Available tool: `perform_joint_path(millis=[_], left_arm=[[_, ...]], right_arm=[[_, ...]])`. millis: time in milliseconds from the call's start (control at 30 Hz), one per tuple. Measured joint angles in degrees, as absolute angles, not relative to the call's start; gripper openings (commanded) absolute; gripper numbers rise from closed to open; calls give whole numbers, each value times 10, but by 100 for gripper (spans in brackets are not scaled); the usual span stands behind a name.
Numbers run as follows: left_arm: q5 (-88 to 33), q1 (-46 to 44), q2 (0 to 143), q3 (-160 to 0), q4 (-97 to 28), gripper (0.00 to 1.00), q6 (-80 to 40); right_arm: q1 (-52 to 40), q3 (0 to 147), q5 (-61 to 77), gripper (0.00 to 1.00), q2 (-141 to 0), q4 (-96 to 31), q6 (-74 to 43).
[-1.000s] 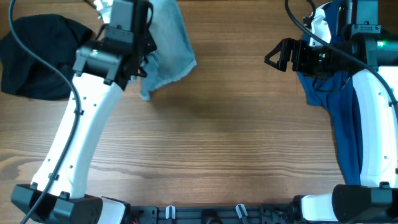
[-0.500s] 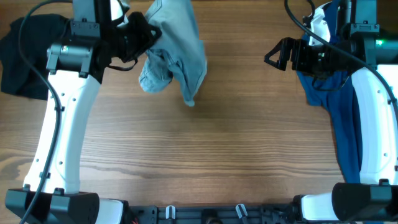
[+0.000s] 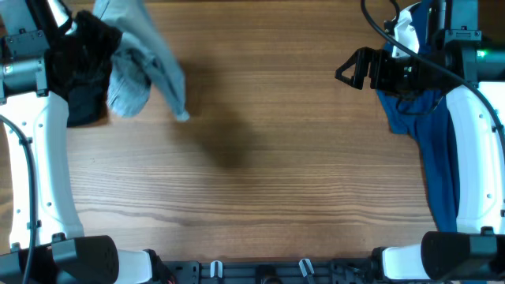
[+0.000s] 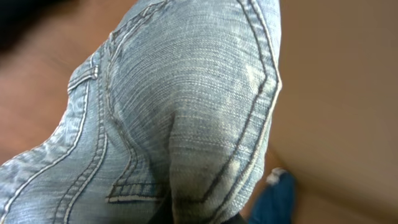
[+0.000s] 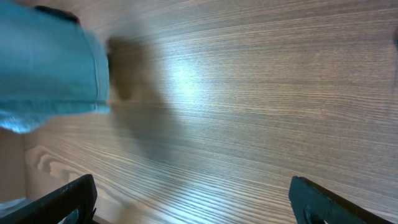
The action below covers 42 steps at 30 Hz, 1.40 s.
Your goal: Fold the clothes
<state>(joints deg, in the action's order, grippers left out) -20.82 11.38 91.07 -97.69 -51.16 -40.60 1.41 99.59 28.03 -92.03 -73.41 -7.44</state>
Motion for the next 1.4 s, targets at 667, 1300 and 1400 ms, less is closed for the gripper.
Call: perform_joint_path(millis=[667, 1300, 1400], left_arm=[[231, 114, 753, -977, -739, 4, -556], [427, 203, 770, -984, -784, 4, -655], [420, 250, 810, -984, -778, 4, -655]], right_arm=[[14, 996, 280, 100, -927, -733, -88], [-45, 996, 280, 100, -927, -739, -88], [-50, 996, 278, 100, -931, -748, -88]])
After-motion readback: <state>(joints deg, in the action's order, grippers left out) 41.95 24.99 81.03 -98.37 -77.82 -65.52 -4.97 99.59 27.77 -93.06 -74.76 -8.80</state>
